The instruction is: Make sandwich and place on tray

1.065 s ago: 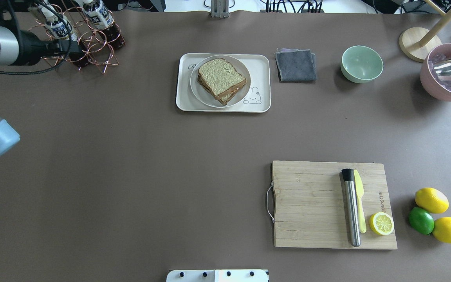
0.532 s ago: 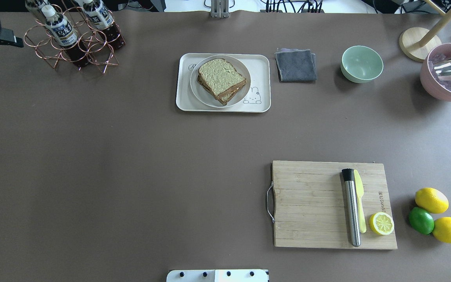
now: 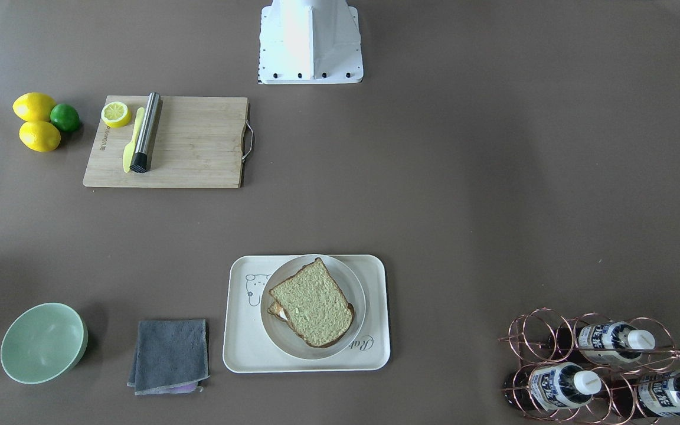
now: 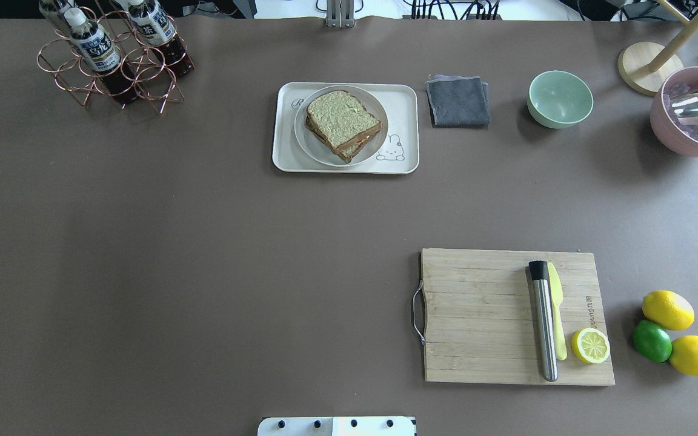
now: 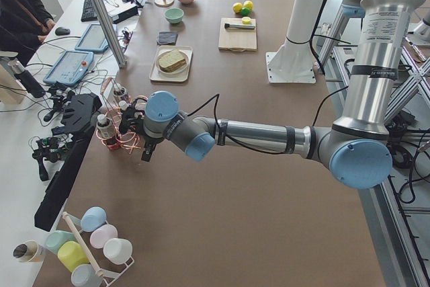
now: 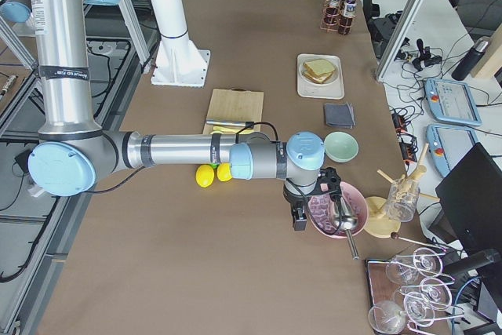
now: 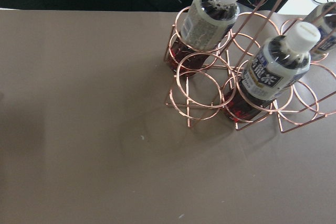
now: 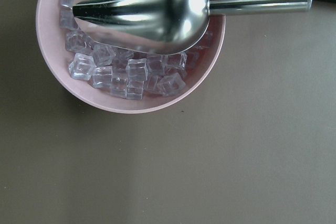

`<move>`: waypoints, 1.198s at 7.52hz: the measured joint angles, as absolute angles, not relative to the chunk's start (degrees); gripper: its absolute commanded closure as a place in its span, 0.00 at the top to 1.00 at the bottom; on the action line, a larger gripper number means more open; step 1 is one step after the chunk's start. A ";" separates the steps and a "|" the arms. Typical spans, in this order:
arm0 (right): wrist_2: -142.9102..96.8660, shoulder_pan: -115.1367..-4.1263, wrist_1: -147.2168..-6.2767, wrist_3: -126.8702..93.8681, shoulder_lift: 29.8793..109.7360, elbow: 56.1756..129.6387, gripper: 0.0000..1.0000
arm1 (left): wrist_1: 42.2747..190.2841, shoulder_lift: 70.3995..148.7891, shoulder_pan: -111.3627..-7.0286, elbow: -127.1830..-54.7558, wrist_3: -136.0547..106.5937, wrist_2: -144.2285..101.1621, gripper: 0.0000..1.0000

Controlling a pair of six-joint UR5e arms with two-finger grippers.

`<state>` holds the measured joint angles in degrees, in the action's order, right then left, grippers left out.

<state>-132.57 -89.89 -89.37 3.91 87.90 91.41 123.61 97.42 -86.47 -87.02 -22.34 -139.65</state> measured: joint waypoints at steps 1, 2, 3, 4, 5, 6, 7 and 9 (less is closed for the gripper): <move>-132.70 -90.00 -89.78 4.25 87.89 91.18 0.99 | 119.54 96.27 -89.51 -86.72 -13.13 -140.88 0.98; -132.76 -90.15 -90.07 4.40 87.89 91.04 0.99 | 114.33 95.60 -91.63 -86.80 -5.26 -141.33 0.98; -132.73 -90.31 -90.48 4.44 87.77 90.89 0.99 | 108.07 95.41 -92.84 -87.70 -0.85 -141.17 0.98; -132.50 -90.54 -92.22 4.43 87.25 90.69 0.99 | 102.28 95.28 -93.11 -89.34 1.42 -140.17 0.98; -132.09 -90.99 -94.18 4.42 86.73 90.79 0.99 | 97.47 95.19 -92.87 -91.27 3.58 -137.89 0.98; -131.35 -91.37 -95.51 4.45 86.53 90.87 1.00 | 92.44 95.19 -92.34 -92.58 6.14 -136.06 0.98; -130.59 -91.56 -96.15 4.61 86.64 90.78 1.00 | 88.21 95.14 -91.85 -93.30 8.54 -135.06 0.98; -130.43 -91.73 -96.26 6.67 88.36 90.26 1.00 | 85.49 94.35 -91.28 -93.39 10.14 -134.55 0.98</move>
